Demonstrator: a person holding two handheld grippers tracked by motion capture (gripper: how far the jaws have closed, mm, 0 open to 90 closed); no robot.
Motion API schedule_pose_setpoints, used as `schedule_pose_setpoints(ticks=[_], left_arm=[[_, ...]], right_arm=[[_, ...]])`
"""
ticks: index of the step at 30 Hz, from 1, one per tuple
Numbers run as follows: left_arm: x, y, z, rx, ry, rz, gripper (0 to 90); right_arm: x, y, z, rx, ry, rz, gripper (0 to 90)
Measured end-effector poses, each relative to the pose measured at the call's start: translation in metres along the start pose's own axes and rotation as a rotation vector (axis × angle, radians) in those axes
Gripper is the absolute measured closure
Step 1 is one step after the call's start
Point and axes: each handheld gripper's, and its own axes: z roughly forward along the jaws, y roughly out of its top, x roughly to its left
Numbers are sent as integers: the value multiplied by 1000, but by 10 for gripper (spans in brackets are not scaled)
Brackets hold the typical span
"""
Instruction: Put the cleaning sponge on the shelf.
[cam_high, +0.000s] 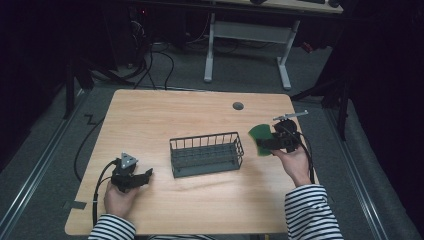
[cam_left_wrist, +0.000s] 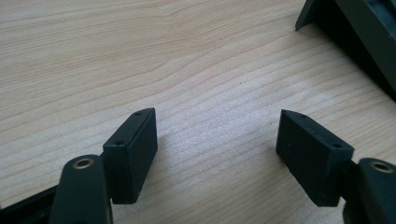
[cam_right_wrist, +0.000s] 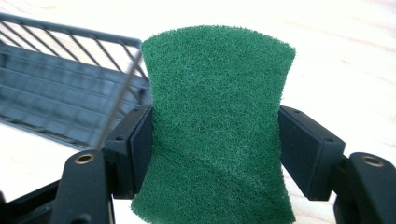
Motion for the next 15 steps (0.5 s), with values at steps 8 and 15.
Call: schedule_pose_setpoints(ticks=[8, 15], left_arm=[[0, 0, 0, 1, -3, 1, 294], [0, 0, 0, 1, -3, 2, 290]], right_arm=[[23, 12, -10, -52, 26, -62, 318], [46, 26, -6, -68, 59, -105, 318]])
